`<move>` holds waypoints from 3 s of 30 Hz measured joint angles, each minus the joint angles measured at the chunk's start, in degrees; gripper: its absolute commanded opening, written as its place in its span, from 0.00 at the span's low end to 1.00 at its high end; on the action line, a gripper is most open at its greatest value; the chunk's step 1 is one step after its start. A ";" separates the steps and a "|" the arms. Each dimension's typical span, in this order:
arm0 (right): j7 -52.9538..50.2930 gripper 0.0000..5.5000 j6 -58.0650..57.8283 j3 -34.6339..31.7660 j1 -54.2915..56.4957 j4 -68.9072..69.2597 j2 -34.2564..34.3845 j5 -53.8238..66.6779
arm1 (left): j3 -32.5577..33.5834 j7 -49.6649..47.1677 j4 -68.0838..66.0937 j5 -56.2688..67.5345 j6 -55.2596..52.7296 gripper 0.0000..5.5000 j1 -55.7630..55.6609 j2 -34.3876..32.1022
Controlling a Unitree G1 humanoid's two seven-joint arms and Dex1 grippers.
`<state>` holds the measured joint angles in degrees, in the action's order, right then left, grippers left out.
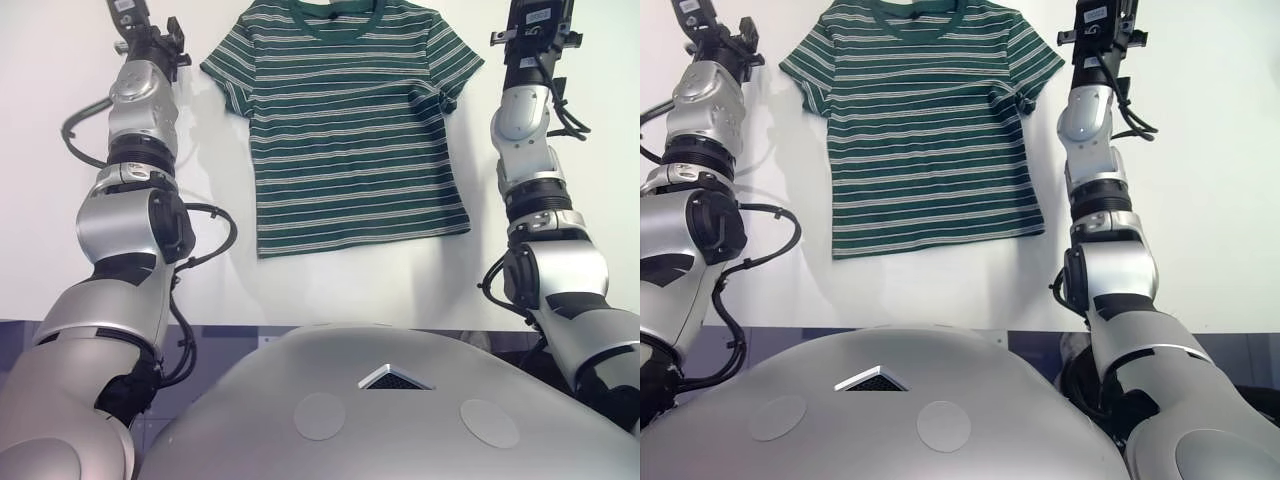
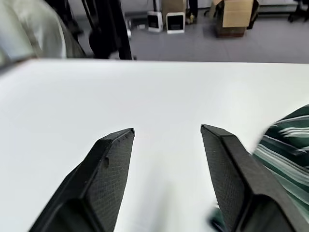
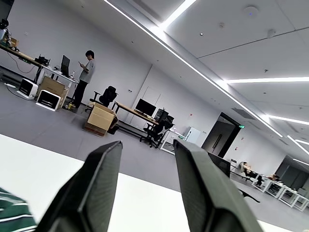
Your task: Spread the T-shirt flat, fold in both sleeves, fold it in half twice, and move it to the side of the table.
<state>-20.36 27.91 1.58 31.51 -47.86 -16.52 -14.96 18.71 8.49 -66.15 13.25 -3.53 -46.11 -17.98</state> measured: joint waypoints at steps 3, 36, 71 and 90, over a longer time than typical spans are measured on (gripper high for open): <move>0.09 0.36 -0.68 -0.47 -0.32 1.37 0.68 0.61 | 1.91 2.30 2.29 4.10 -5.76 0.54 2.20 3.63; 1.35 0.36 -2.43 -1.61 -0.82 2.89 3.70 1.75 | -5.03 -2.73 1.72 -6.02 3.07 0.01 6.76 3.29; 0.89 0.36 -2.32 -1.33 -0.83 2.44 6.26 1.31 | -15.67 -2.74 22.14 -7.49 -5.84 0.01 7.11 17.73; 7.28 0.48 -15.09 -13.84 1.11 -8.98 9.52 18.31 | -15.24 -1.46 39.90 -6.08 -4.90 0.39 8.63 19.15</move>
<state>-13.08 12.81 -12.26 32.63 -56.85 -7.00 3.35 3.48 7.02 -26.25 7.16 -8.43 -37.48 1.17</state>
